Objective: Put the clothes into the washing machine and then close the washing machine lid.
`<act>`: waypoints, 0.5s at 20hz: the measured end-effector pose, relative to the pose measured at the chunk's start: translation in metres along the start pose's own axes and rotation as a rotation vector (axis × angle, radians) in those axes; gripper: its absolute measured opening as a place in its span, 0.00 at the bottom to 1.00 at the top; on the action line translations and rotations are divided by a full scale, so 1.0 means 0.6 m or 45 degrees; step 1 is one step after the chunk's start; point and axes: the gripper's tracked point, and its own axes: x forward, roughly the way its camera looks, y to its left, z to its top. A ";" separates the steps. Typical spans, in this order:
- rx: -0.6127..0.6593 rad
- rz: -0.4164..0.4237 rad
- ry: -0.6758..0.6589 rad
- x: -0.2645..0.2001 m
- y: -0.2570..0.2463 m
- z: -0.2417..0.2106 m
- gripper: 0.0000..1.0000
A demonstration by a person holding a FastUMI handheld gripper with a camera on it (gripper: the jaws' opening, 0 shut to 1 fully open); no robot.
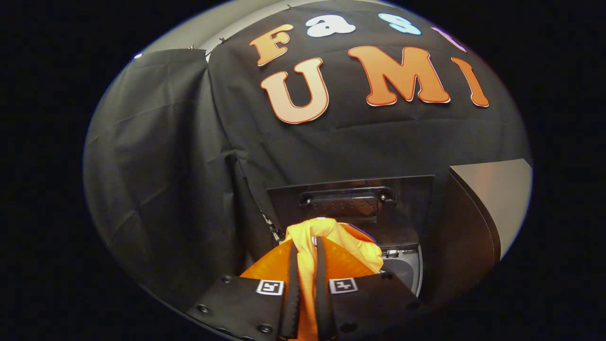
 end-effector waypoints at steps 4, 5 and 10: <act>0.074 -0.022 0.002 0.007 -0.005 -0.001 0.80; 0.072 -0.029 0.007 0.007 -0.009 -0.002 0.98; 0.037 -0.042 0.026 -0.007 -0.016 -0.013 0.98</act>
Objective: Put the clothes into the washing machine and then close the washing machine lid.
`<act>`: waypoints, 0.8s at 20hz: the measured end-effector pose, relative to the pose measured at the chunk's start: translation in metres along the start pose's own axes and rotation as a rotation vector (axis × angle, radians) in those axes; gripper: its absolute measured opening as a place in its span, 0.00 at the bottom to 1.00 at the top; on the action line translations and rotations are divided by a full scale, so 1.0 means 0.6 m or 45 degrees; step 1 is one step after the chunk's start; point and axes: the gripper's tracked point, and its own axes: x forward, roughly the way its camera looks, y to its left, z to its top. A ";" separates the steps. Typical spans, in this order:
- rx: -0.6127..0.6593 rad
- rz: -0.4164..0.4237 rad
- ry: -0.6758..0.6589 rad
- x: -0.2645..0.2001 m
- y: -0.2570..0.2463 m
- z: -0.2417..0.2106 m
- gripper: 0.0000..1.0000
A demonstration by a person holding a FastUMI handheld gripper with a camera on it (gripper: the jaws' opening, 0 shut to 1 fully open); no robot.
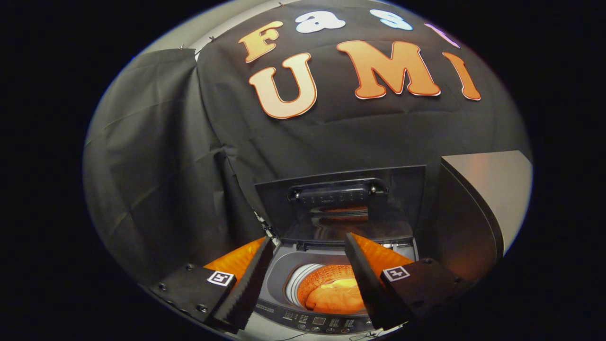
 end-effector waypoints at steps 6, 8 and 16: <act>-0.012 -0.023 -0.031 -0.039 0.003 0.009 0.98; -0.017 -0.036 -0.057 -0.060 0.008 0.022 0.98; -0.038 -0.039 -0.193 -0.116 0.041 0.095 0.98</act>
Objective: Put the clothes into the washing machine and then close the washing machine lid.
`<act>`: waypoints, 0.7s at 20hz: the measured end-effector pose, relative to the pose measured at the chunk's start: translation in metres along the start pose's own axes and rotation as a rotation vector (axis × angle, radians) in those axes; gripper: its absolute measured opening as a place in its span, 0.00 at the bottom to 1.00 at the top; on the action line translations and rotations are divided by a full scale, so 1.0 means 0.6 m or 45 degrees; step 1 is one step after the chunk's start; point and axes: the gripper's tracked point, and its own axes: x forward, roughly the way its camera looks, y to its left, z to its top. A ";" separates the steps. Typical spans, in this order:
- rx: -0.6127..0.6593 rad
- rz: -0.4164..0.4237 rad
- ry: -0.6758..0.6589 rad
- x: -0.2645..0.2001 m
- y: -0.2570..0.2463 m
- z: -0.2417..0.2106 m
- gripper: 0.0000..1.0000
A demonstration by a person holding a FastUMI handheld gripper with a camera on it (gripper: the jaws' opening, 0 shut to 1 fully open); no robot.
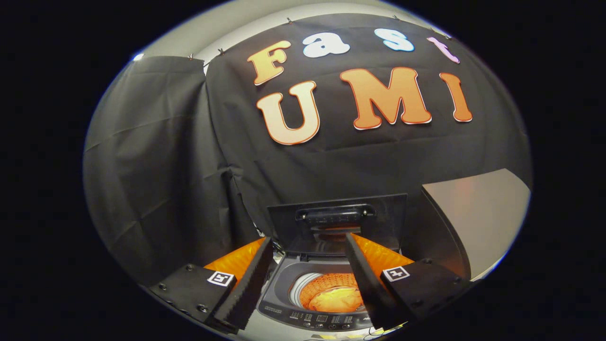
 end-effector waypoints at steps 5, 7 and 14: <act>-0.003 0.003 -0.081 0.039 -0.015 0.041 0.98; 0.010 0.012 -0.113 0.063 -0.030 0.065 0.98; 0.061 -0.038 -0.160 0.173 -0.127 0.155 0.98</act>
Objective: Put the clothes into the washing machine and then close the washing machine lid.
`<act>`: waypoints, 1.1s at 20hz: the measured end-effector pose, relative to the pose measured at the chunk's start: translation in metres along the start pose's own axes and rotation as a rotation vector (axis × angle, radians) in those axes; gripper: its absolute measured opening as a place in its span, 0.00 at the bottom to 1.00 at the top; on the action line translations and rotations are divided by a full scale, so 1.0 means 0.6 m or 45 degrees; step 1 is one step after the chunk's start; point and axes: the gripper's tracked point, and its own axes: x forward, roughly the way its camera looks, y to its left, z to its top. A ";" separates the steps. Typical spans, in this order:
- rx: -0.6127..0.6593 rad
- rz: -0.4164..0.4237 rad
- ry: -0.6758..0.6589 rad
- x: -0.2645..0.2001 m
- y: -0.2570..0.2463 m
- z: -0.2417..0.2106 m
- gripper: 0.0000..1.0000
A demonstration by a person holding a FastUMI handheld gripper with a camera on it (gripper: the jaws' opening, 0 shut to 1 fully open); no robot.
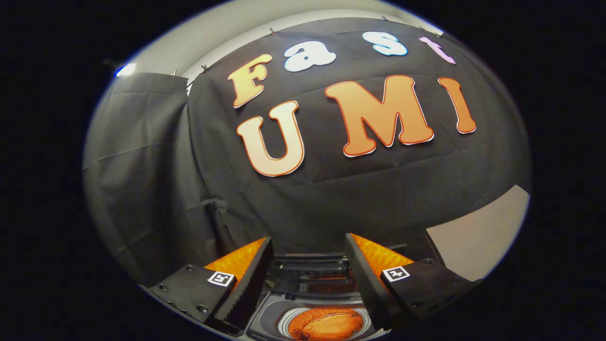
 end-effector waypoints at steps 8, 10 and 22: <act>-0.065 -0.086 0.104 0.114 -0.060 -0.016 0.98; -0.082 -0.111 0.137 0.144 -0.066 -0.025 0.98; -0.146 -0.186 0.411 0.272 -0.102 -0.129 0.98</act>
